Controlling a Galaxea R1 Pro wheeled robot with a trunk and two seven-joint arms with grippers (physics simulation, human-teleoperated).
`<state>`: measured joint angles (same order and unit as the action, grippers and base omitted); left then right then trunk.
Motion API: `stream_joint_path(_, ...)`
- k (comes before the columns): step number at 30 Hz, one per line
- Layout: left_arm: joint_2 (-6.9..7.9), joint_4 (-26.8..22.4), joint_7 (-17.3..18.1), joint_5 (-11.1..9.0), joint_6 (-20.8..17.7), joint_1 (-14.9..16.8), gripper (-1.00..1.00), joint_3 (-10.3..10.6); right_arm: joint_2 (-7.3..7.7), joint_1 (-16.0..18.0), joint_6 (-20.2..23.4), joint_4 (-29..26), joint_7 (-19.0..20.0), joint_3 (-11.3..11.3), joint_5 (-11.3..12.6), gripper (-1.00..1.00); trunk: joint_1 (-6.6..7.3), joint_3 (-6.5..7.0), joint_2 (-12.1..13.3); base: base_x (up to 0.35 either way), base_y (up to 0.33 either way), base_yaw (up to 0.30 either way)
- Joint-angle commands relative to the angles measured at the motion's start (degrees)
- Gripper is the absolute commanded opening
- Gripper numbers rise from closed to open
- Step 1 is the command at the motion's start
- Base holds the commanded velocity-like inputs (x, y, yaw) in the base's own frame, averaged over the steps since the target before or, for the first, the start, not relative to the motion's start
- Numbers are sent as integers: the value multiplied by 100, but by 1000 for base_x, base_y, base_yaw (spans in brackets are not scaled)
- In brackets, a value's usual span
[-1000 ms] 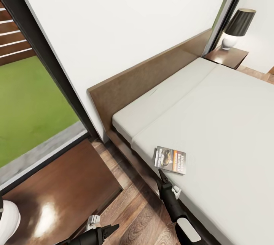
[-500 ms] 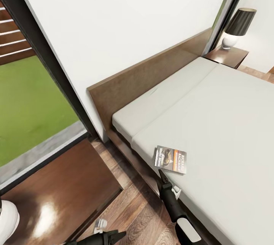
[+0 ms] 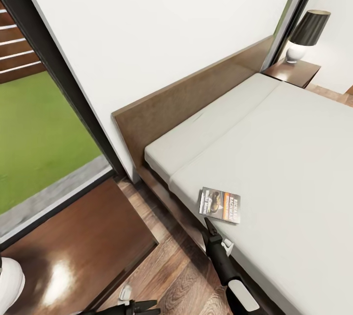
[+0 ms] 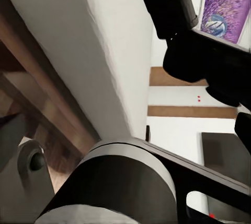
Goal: In the bedroom, move the book from the bed onto either nightstand, and place the two sandals side by side next to the bed.
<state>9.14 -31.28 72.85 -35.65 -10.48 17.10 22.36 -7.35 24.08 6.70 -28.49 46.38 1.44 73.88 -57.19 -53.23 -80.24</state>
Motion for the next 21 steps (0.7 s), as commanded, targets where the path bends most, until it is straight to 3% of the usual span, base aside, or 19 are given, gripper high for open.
stream_joint_path(1,42,-1,77,-54,-60,4,100,42,-3,2,60,2,20,14,47,100,-22,-22,-43,0,0,0)
stream_joint_path(21,54,25,179,-48,-60,4,100,58,-3,2,60,-8,20,14,47,100,-462,-381,-846,0,0,0)
